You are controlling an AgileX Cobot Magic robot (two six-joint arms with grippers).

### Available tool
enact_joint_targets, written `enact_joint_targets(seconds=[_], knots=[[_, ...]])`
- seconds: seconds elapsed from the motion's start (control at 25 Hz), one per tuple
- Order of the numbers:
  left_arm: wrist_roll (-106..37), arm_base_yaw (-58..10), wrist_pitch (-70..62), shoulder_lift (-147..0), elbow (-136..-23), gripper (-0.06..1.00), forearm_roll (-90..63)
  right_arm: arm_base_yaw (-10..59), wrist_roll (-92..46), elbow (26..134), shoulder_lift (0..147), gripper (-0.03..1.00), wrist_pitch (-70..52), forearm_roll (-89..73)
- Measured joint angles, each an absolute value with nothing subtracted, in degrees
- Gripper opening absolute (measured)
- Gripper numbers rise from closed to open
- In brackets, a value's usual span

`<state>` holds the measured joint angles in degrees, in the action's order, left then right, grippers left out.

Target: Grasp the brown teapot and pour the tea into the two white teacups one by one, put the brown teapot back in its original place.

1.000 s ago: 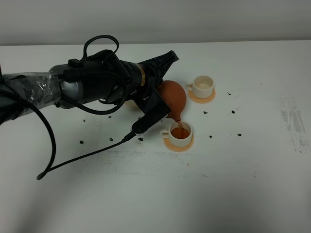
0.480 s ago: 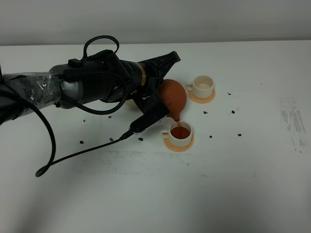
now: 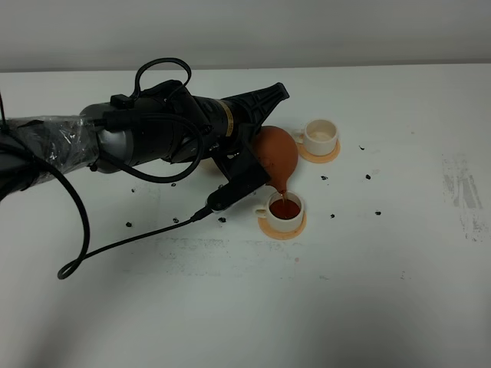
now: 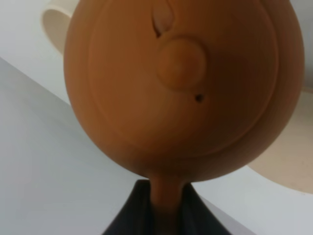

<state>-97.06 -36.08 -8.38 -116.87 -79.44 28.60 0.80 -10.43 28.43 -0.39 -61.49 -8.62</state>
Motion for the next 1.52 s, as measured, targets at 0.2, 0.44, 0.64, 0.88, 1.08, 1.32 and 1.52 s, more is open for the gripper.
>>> enact_joint_targets(seconds=[0.2,0.44,0.64,0.88,1.08,1.32,1.52], knots=[[-97.5,-36.1,-8.4,-116.9,-79.4,0.12,28.6,0.8,-10.4,28.4,-0.4,0.45,-61.5,-8.6],[-98.4,-36.1,-8.4,-116.9,-79.4,0.12,28.6,0.8,-10.4,28.4,-0.4,0.45,-61.5,-8.6],[-98.4,-36.1,-8.3,-116.9,-79.4,0.12,28.6,0.8,-10.4,28.4,-0.4,0.45,-61.5,-8.6],[-98.5,-36.1,-8.3,-116.9,-79.4,0.12,28.6,0.8,-10.4,28.4,-0.4,0.45,-61.5,-8.6],[-98.4,-36.1,-8.3,-116.9,-79.4,0.12,28.6,0.8,-10.4,28.4,-0.4,0.45,-61.5,-8.6],[-98.4,-36.1,-8.3,-116.9,-79.4,0.12,28.6,0.8,-10.4,28.4,-0.4,0.45,-61.5,-8.6],[-98.4,-36.1,-10.9,-115.6,-79.4,0.12,24.0,0.8,-10.4,28.4,-0.4,0.45,-61.5,-8.6]])
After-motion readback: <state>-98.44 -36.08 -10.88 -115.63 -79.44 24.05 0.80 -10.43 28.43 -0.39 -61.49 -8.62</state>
